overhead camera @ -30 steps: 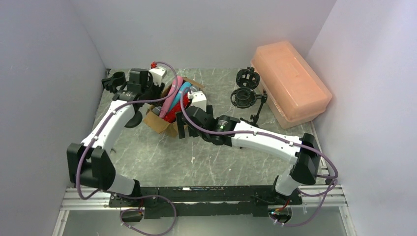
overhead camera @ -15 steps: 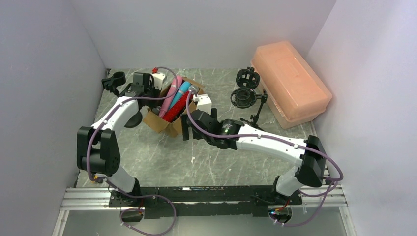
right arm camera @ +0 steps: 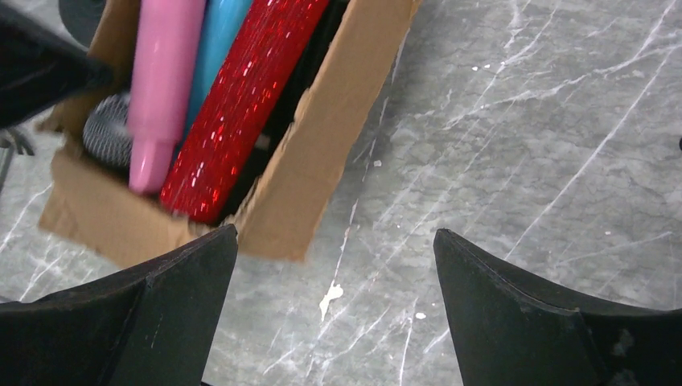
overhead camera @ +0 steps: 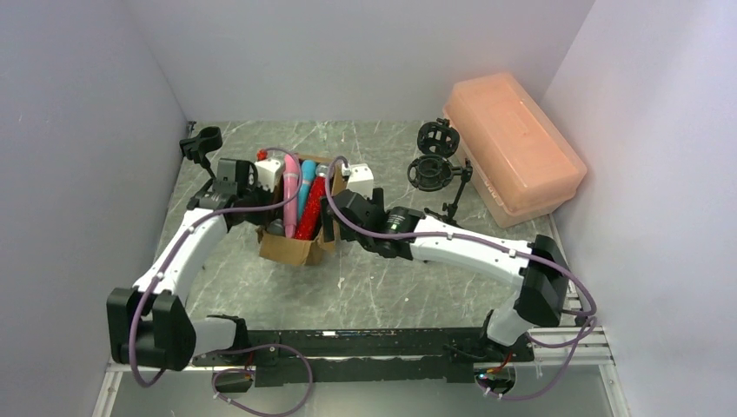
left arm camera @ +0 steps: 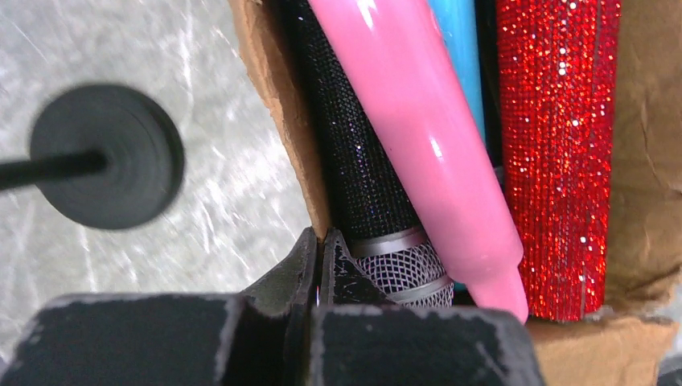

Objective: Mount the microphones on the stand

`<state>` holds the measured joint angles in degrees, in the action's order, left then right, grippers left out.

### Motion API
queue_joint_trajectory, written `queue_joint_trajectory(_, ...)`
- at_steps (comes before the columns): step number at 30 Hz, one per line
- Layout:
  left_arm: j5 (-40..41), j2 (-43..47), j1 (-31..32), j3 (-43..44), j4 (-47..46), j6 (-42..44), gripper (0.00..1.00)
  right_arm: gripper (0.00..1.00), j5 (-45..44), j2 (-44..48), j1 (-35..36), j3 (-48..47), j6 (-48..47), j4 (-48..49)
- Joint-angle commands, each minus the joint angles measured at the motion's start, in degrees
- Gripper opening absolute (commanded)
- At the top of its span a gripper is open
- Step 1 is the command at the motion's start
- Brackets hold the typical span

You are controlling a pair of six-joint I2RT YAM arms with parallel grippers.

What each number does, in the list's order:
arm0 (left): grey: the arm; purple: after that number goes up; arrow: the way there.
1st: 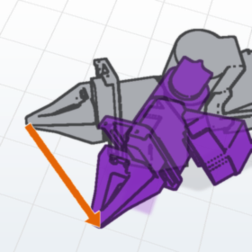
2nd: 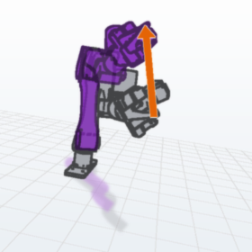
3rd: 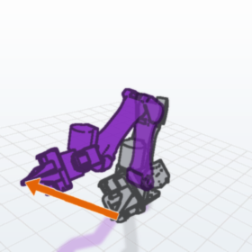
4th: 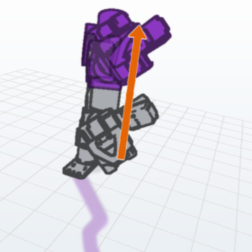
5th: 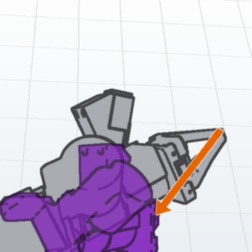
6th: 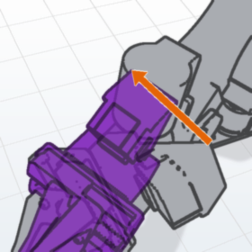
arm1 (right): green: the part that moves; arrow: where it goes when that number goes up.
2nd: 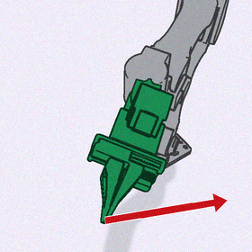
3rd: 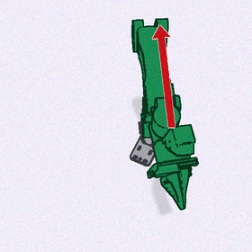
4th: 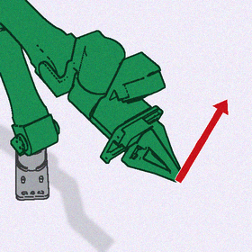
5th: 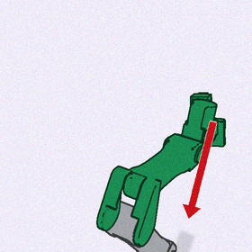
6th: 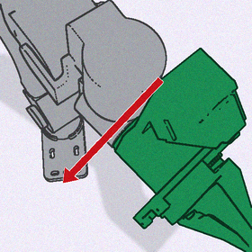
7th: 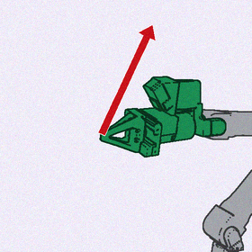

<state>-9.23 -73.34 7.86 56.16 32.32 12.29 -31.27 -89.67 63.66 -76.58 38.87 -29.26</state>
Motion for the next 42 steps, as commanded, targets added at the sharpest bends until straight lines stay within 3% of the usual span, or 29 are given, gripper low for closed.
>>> queue_joint_trajectory(1, -6.92, 6.52, 0.14, -2.16, 12.86, -2.58, 0.03, 0.95, 2.38, -3.24, -1.46, -3.22, -0.66, 3.3)
queue_joint_trajectory(5, -8.99, 9.77, 0.14, -3.45, 16.12, -4.17, 0.31, 0.94, 3.5, -6.95, -1.61, -6.89, -1.88, 3.0)
queue_joint_trajectory(10, -5.89, 10.89, 0.01, -1.46, 14.44, -4.57, 0.55, 0.91, 3.67, -10.36, -1.61, -10.75, -2.91, 1.88)
queue_joint_trajectory(14, -4.02, 8.47, -0.11, 1.64, 10.25, -5.66, 0.62, 0.83, 4.23, -11.45, -2.06, -10.65, -2.46, 2.23)
queue_joint_trajectory(17, -3.02, 4.89, -0.21, 3.16, 7.21, -6.55, 0.6, 0.75, 5.38, -11.29, -2.59, -9.43, -2.15, 3.24)
queue_joint_trajectory(21, -1.59, 0.89, -0.56, 2.78, 3.93, -6.66, 0.48, 0.71, 5.91, -10.56, -3.13, -8.52, -2.18, 3.7)
queue_joint_trajectory(24, -2.42, -0.51, -1.71, 1.17, 1.4, -6.98, 0.32, 0.7, 6.02, -9.95, -3.29, -9.05, -2.82, 4.07)
queue_joint_trajectory(27, -6.53, -2.24, -3.86, 1.1, 1.44, -8.13, 0.04, 0.7, 6.48, -10.89, -3.43, -11.71, -3.61, 3.65)
queue_joint_trajectory(28, -8.01, -2.35, -4.7, 1.48, 2.31, -8.42, 0.0, 0.7, 6.82, -11.43, -3.45, -12.96, -3.7, 3.19)
queue_joint_trajectory(33, -11.27, 5.52, -7.63, -1.5, 4.16, -8.32, 0.0, 0.68, 11.05, -13.77, -3.46, -17.85, -3.78, 3.57)
queue_joint_trajectory(42, -4.23, 22.64, -7.68, -7.19, 7.79, -11.91, 0.0, 0.62, 25.71, -23.2, -3.2, -30.34, 1.02, 3.63)
